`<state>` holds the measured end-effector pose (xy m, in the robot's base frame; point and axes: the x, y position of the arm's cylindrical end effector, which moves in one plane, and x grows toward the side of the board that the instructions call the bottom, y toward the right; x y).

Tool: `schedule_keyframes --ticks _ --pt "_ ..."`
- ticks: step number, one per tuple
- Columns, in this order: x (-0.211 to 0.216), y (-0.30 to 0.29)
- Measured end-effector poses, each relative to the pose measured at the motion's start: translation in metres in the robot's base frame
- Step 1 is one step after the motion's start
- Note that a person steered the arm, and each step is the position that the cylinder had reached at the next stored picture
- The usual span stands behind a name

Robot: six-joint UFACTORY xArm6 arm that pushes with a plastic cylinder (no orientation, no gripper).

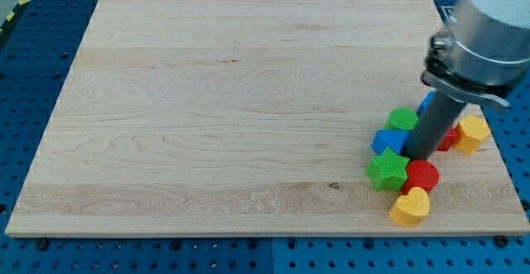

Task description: Place the arm to the right of the red circle

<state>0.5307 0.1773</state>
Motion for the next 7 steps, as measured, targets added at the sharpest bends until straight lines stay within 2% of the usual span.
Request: schedule_keyframes --ticks 2,3,5,6,7 --pt "0.046 0.025" --pt "0.053 0.035" --pt "0.036 0.094" --pt "0.083 0.127" --pt "0.087 0.124"
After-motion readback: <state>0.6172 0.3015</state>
